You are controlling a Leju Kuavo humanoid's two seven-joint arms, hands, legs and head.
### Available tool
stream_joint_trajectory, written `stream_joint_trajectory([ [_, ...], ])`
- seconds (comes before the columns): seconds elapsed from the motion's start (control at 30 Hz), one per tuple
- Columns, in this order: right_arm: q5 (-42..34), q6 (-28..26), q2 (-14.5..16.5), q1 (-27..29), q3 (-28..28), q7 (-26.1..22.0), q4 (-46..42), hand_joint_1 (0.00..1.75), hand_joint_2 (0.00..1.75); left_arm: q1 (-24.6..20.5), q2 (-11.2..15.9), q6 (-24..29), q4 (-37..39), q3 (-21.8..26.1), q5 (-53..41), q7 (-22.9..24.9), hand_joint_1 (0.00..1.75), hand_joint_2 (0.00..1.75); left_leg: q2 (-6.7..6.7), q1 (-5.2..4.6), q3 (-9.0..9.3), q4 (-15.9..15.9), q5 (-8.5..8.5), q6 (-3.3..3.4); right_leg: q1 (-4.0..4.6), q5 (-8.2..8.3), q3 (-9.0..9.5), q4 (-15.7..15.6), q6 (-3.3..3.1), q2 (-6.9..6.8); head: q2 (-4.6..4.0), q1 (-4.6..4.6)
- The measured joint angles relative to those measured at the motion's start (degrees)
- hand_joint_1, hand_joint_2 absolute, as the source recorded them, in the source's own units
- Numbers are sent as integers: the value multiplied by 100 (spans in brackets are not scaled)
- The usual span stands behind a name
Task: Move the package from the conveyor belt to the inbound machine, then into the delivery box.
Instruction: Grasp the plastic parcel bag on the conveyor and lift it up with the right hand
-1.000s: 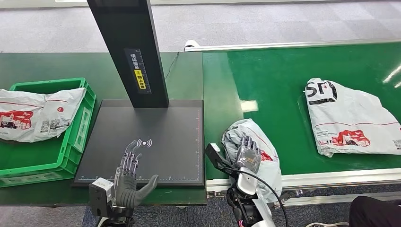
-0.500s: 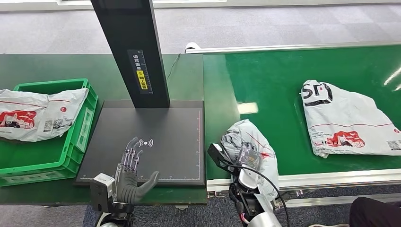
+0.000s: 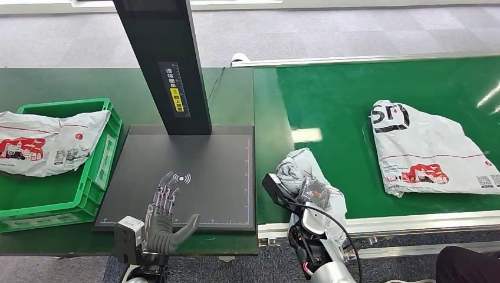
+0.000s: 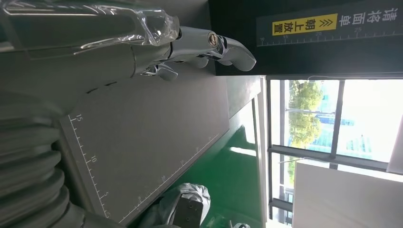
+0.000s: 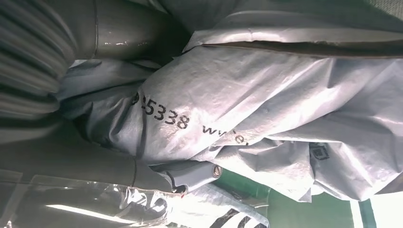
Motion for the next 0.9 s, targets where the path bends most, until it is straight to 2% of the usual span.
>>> stream_joint_trajectory([
  [0.1,-87,-197,9,9,-47,-198,1,175,175,0,0,0,4,0,3,-4,0,175,0,0,-2,0,0,0,0,0,1,0,0,0,0,0],
  [0.17,-347,-642,34,46,-126,-689,-3,175,175,3,0,0,7,1,6,-20,0,175,0,0,-10,0,1,1,-1,2,-3,1,0,0,0,0],
  [0.23,-898,-1190,85,107,-256,-1556,-68,175,175,19,0,2,7,3,8,-56,0,175,3,0,-26,0,1,1,-2,7,-14,2,0,2,0,1],
  [0.37,-2712,-1940,289,285,-452,-3728,-726,175,175,51,0,35,11,7,2,-173,0,175,10,0,-46,1,4,-2,-1,15,-48,3,-3,7,0,-2],
  [0.43,-3592,-2150,391,464,-363,-4373,-1429,175,175,65,0,60,25,8,-5,-242,0,175,1,1,-57,1,6,-3,2,14,-57,5,-2,1,1,-2],
  [0.53,-4350,-2342,486,809,-88,-4893,-2746,175,175,94,0,111,63,10,-11,-333,0,175,2,3,-77,0,6,-4,4,12,-78,9,-2,2,2,-2],
  [0.7,-4771,-2367,593,1283,311,-5416,-4824,175,175,96,0,144,156,13,-25,-420,0,175,7,2,-93,1,5,-4,2,12,-96,9,-2,7,0,-2],
  [0.8,-4904,-2365,624,1332,445,-5501,-5576,175,175,79,0,147,201,13,-27,-426,0,175,8,1,-94,1,5,-4,0,12,-97,8,-2,7,1,-1],
  [0.9,-4837,-2360,641,1259,598,-5489,-5884,175,175,46,0,156,248,11,-56,-425,0,175,16,1,-96,0,5,-4,0,14,-93,8,-4,12,2,-1],
])
